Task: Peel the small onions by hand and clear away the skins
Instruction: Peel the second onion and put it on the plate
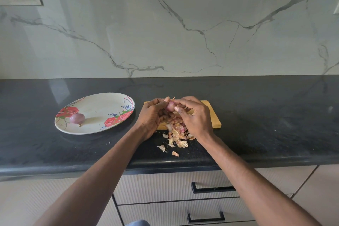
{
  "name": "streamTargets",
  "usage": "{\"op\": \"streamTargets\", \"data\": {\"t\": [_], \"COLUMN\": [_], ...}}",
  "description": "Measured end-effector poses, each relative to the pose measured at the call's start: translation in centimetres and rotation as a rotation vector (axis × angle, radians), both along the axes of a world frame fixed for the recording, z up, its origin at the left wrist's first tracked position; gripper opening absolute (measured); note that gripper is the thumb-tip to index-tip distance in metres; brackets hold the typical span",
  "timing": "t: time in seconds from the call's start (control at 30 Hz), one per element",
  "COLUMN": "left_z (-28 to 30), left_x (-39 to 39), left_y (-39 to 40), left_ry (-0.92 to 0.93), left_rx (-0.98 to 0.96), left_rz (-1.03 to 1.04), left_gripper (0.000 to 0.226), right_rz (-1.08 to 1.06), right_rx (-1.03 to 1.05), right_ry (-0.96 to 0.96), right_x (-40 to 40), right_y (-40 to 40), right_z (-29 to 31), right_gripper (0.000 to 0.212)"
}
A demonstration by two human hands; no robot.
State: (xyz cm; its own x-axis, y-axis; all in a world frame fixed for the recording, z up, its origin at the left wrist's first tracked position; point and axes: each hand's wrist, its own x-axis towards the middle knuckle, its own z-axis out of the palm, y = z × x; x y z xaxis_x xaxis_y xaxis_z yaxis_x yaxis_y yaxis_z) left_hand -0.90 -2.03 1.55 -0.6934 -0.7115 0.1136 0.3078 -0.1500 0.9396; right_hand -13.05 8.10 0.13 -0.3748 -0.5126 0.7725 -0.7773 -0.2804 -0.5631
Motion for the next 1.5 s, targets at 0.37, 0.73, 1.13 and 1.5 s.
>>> {"op": "streamTargets", "data": {"t": [0.37, 0.73, 1.13, 1.5], "left_z": [0.12, 0.05, 0.05, 0.84], "left_x": [0.10, -0.03, -0.17, 0.26], "left_y": [0.15, 0.28, 0.53, 0.54], "left_ry": [-0.048, -0.104, -0.129, -0.054], "left_rx": [-0.009, -0.075, -0.072, 0.082], "left_rz": [-0.002, 0.035, 0.052, 0.062], "left_gripper": [0.025, 0.023, 0.031, 0.026], "right_rz": [0.039, 0.045, -0.077, -0.114], "right_rx": [0.081, 0.049, 0.101, 0.114], "right_ry": [0.008, 0.017, 0.296, 0.294], "right_x": [-0.24, -0.23, 0.09, 0.20], "right_y": [-0.27, -0.18, -0.91, -0.69], "right_z": [-0.34, -0.28, -1.01, -1.04], "right_gripper": [0.012, 0.015, 0.007, 0.008]}}
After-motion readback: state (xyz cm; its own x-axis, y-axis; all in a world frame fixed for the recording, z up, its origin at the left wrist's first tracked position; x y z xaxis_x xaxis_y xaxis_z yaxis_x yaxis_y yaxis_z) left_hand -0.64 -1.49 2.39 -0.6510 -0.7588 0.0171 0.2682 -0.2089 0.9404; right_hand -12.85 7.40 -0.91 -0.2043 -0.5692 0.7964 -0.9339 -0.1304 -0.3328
